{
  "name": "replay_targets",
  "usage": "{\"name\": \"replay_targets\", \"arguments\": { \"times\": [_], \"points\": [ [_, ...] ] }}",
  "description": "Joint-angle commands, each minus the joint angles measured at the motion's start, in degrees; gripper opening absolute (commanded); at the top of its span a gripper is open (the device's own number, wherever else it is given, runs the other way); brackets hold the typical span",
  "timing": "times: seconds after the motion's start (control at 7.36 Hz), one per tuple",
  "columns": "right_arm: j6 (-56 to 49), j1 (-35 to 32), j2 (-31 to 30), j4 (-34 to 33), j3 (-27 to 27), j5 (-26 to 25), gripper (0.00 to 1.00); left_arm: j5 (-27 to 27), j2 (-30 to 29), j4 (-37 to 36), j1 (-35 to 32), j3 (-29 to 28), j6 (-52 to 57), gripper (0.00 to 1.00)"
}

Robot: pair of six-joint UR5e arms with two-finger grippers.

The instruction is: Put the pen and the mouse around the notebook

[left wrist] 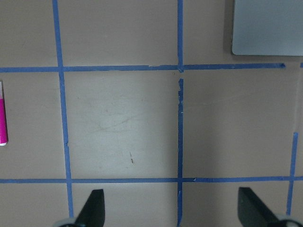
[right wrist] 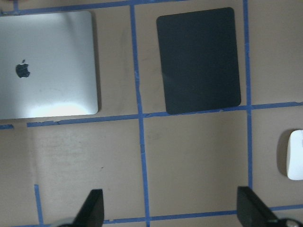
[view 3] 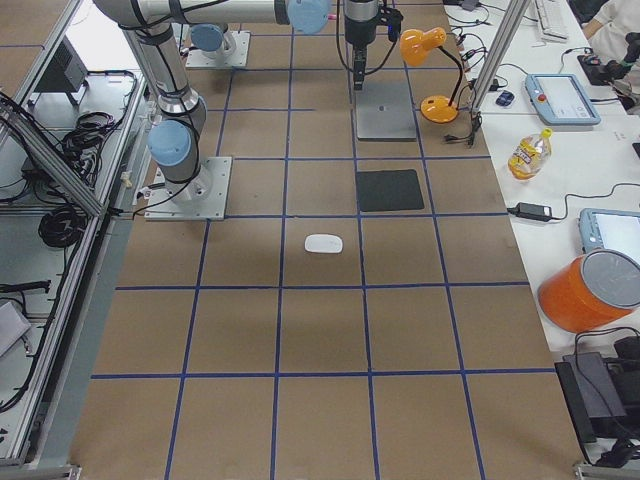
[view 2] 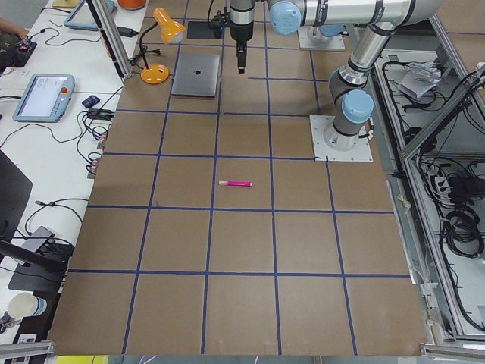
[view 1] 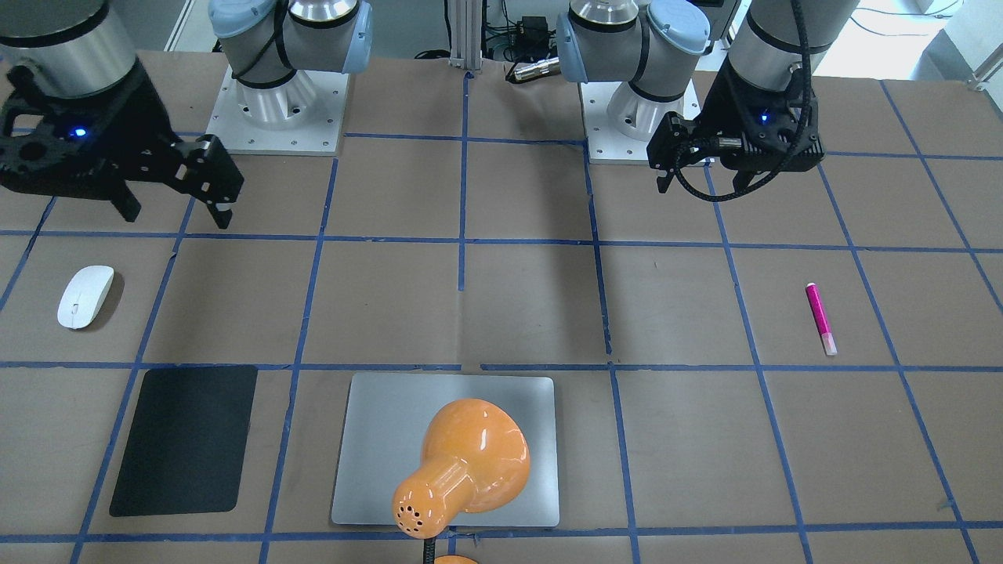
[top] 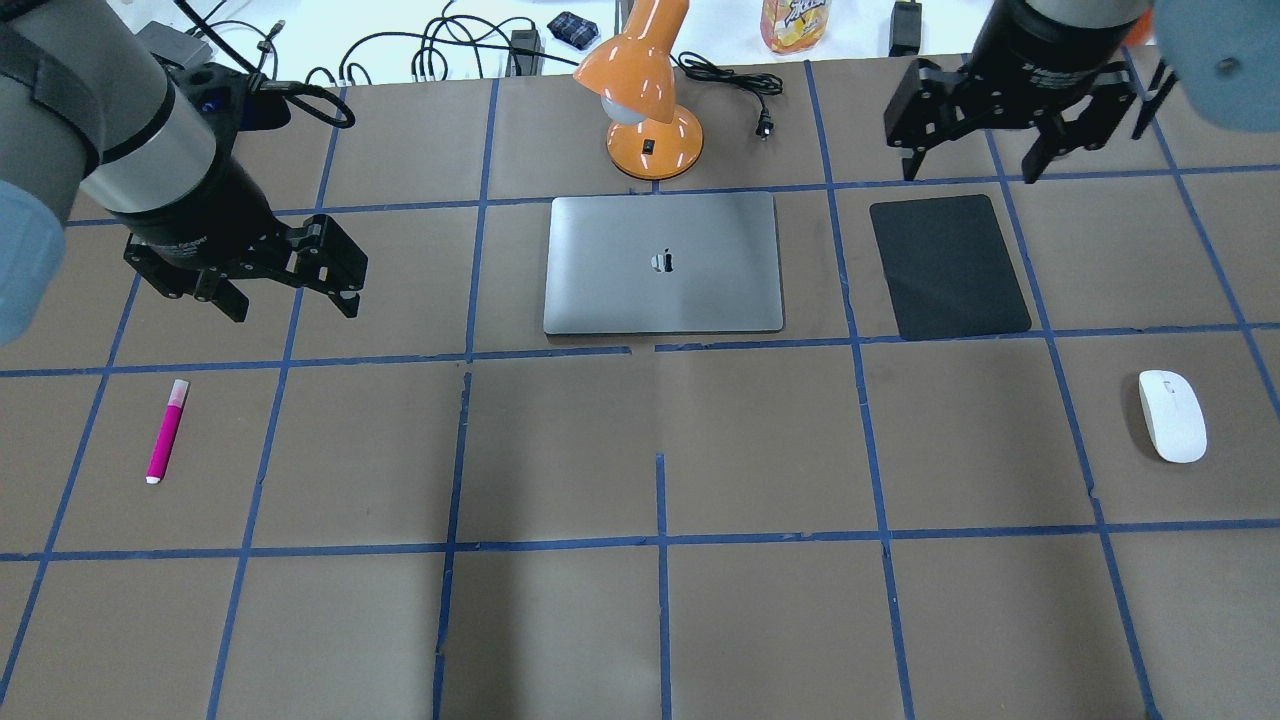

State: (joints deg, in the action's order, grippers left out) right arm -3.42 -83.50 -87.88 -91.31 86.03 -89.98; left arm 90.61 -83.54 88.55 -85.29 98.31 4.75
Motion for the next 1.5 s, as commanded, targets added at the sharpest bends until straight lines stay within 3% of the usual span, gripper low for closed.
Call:
{"name": "replay_targets", "arguments": {
  "times": [0.0, 0.27, 0.68, 1.09, 1.36],
  "points": [
    [-13.2, 9.9, 0.0, -0.4, 2.6, -0.2, 1.0, 0.0, 0.0, 0.0, 0.0, 0.4, 0.0, 1.0],
    [-25.7, 19.6, 0.0, -1.6, 6.8, 0.1, 1.0, -0.2, -0.1, -0.4, 0.0, 0.7, 0.0, 1.0],
    [-36.5, 31.0, 0.1, -16.8, 19.3, -0.3, 1.0, 0.9, -0.2, -0.5, 0.2, 0.7, 1.0, 1.0],
    [-42.0, 36.3, 3.1, -29.6, 31.5, -0.4, 1.0, 0.9, -0.7, -0.7, 0.9, 0.8, 3.6, 1.0],
    [-42.6, 36.9, 8.3, -37.4, 35.4, -0.4, 1.0, 0.6, -1.0, -0.6, 6.4, 1.3, 5.4, 1.0]
  ]
}}
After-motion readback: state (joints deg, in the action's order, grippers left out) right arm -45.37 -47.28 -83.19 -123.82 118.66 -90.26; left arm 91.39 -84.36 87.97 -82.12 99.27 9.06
